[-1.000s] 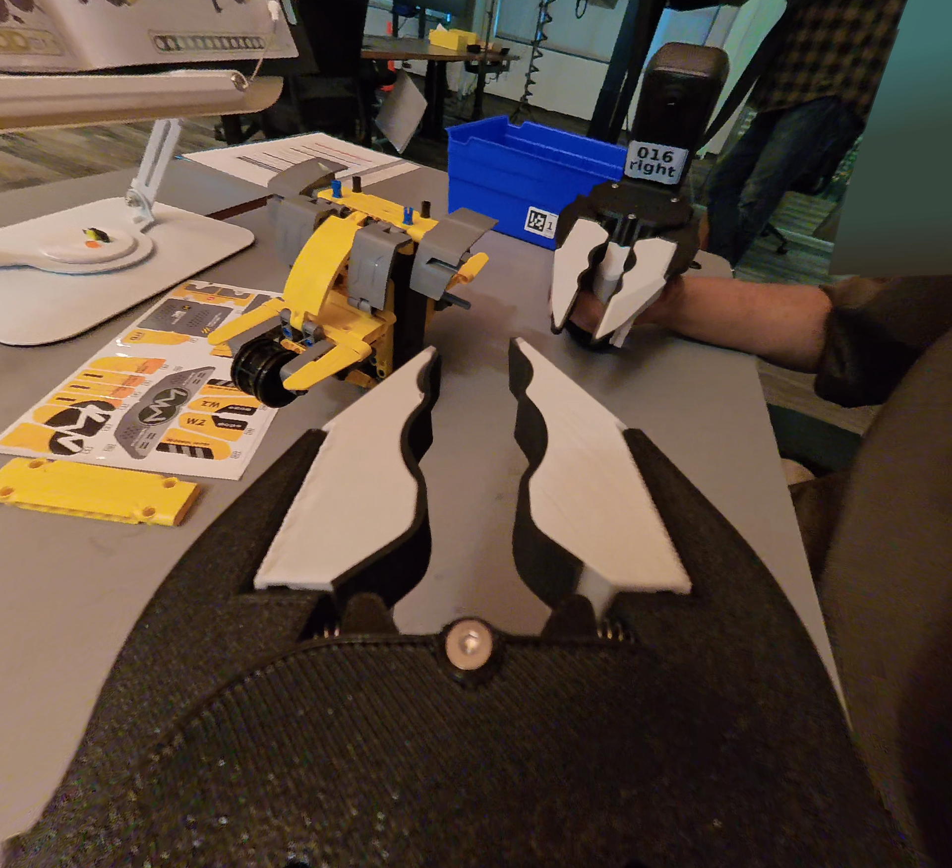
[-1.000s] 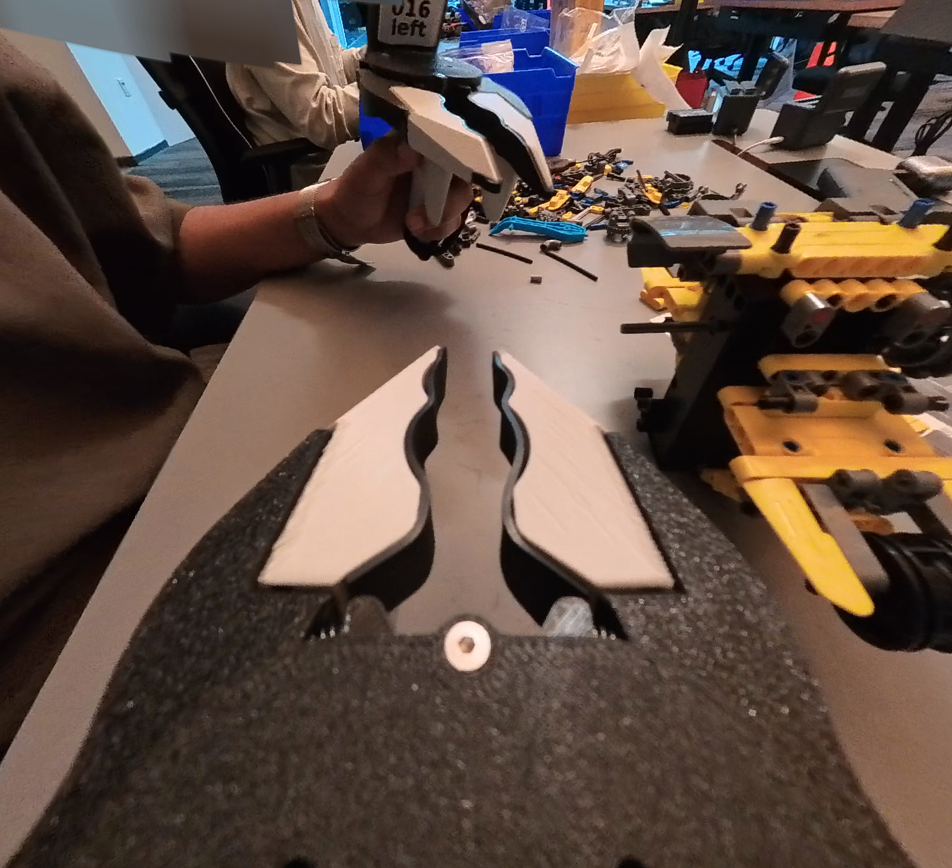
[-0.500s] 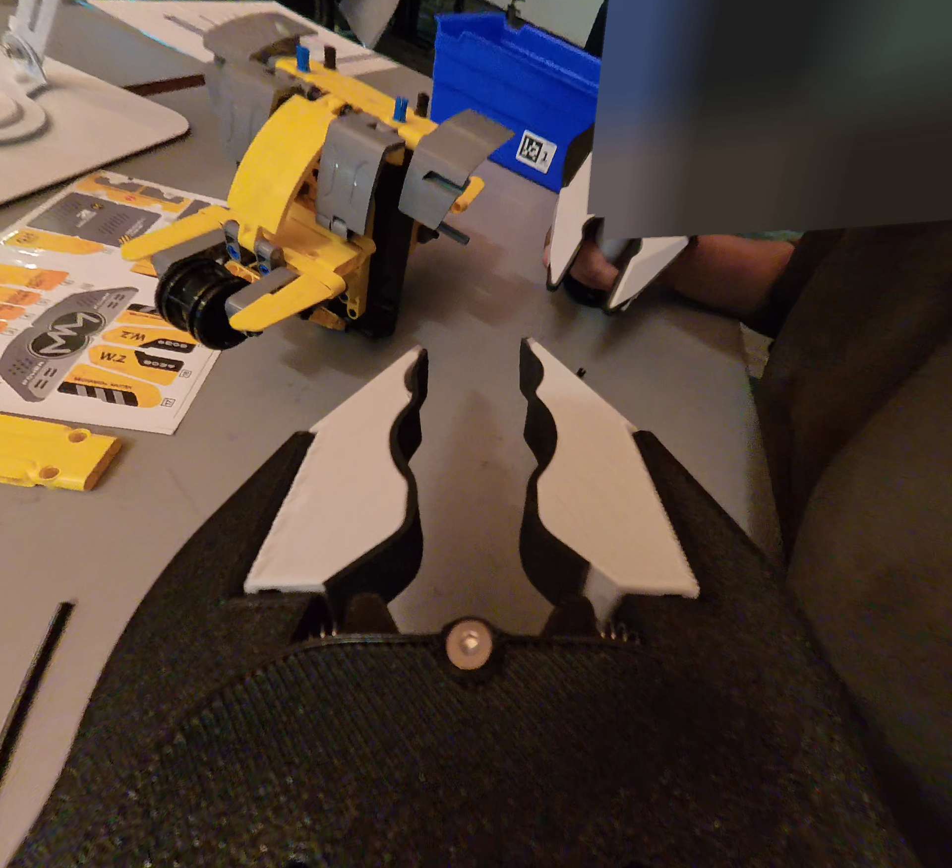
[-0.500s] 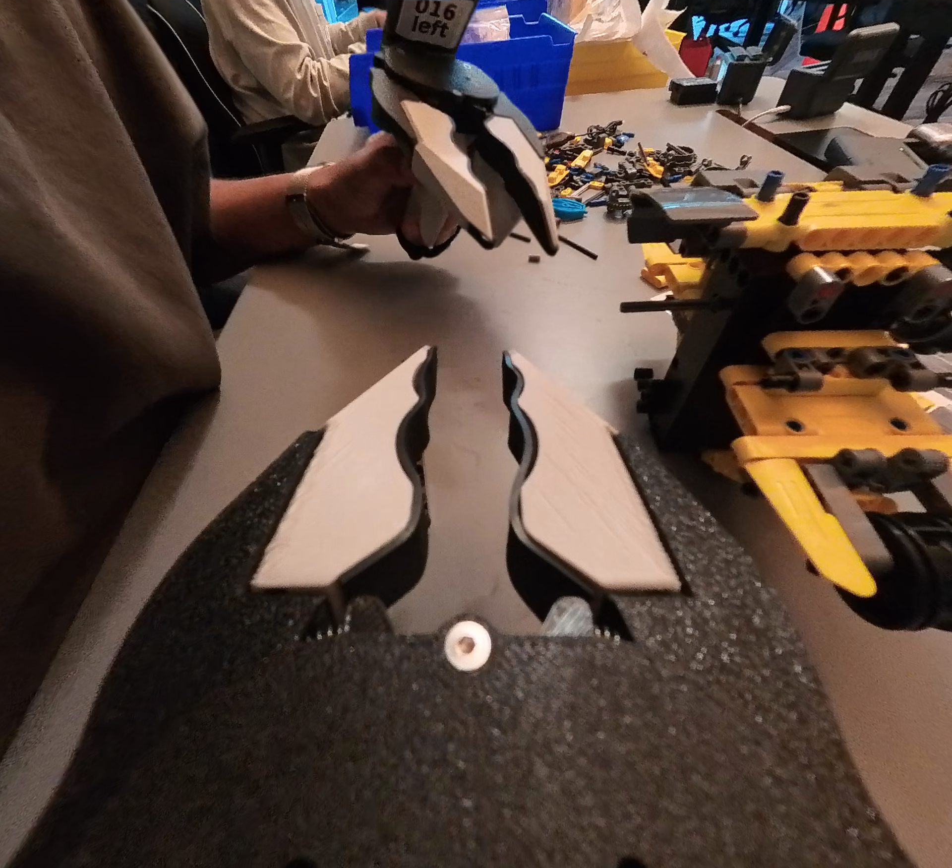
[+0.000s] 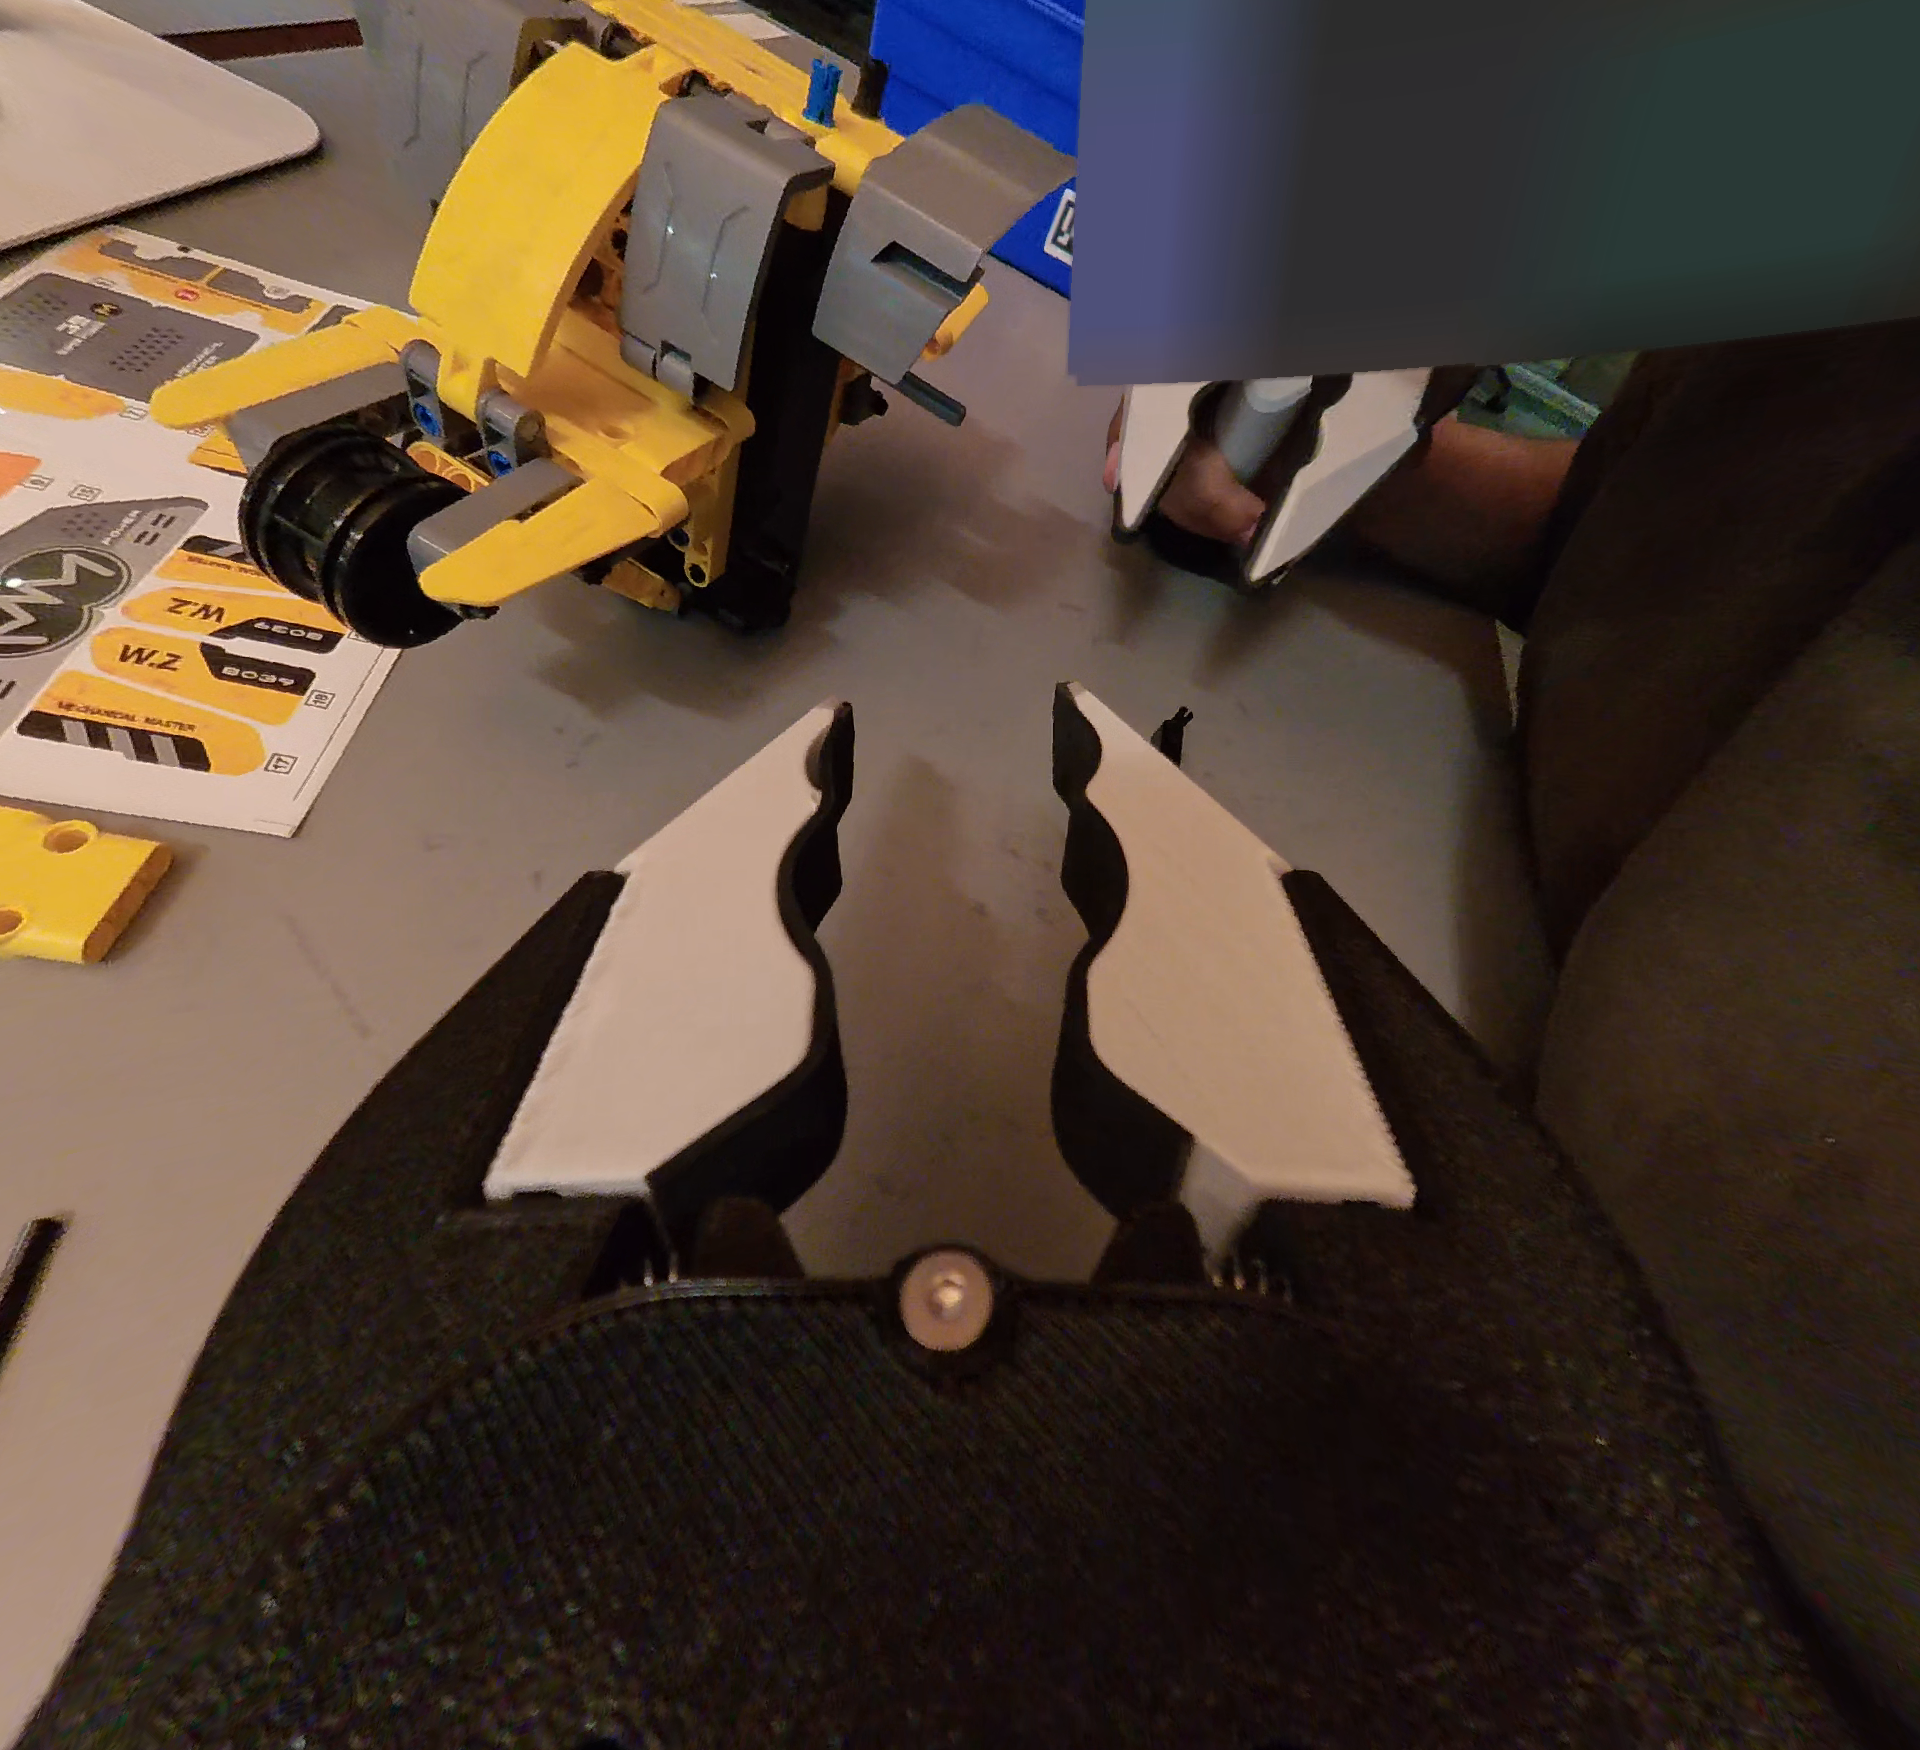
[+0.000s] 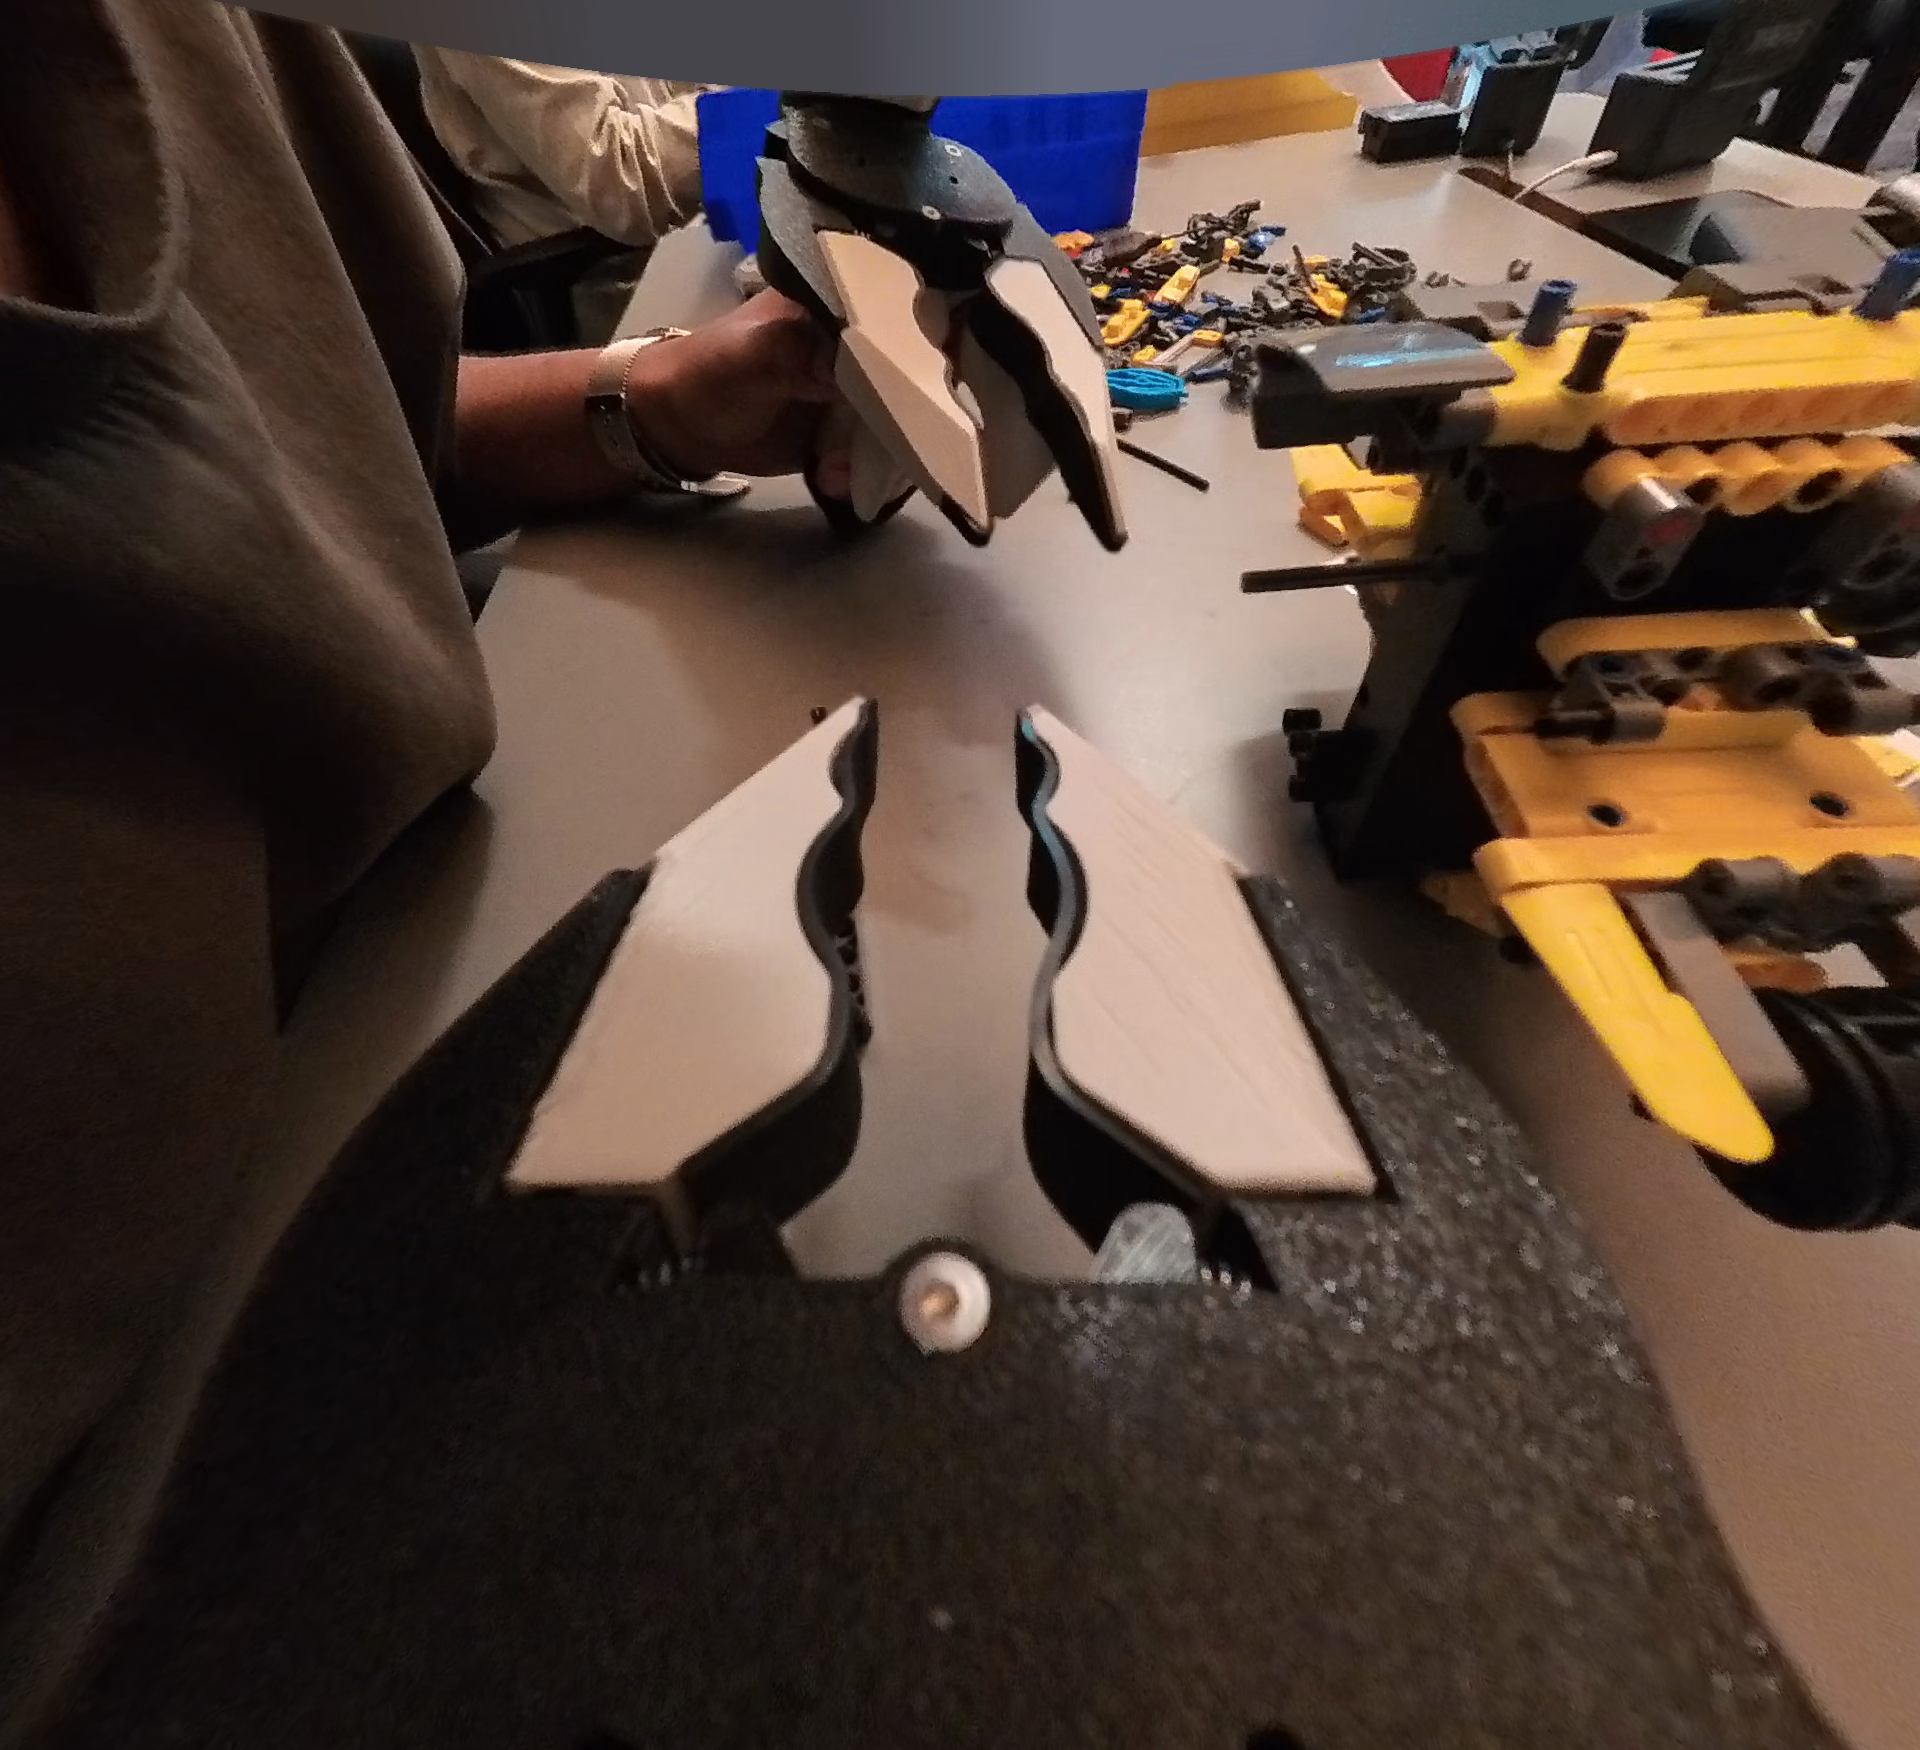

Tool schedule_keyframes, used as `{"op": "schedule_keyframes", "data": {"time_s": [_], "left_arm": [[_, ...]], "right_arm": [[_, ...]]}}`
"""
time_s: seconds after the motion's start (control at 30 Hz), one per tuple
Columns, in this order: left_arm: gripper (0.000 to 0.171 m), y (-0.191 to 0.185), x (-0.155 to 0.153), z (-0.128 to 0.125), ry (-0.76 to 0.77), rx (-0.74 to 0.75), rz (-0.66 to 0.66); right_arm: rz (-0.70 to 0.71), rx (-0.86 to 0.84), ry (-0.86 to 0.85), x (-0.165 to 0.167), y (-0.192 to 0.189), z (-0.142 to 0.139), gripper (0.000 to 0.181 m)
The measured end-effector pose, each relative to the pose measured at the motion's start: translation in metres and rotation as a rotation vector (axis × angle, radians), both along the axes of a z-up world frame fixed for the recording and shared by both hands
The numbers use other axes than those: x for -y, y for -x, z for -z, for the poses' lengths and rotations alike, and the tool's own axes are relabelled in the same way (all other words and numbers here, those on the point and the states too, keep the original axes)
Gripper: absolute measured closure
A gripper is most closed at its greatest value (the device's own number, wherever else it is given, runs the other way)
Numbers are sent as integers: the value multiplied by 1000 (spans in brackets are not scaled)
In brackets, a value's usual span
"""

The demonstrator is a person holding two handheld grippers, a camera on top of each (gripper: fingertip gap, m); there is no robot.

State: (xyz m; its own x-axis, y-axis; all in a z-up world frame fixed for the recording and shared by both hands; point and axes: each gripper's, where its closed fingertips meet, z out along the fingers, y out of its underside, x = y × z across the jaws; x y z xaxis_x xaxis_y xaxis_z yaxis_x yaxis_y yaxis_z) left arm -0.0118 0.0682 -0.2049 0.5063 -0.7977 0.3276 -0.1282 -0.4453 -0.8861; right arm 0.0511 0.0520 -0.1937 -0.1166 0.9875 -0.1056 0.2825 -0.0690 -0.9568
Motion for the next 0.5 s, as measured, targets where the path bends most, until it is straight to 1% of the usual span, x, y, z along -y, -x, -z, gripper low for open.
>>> {"op": "schedule_keyframes", "data": {"time_s": [0.33, 0.5], "left_arm": [[131, 7, -5, 1, -25, -32, -35], [128, 8, -7, 8, 1, -53, -36]], "right_arm": [[-8, 22, 23, 0, 1, 3, 156], [-6, 29, 37, -2, 1, 5, 155]]}}
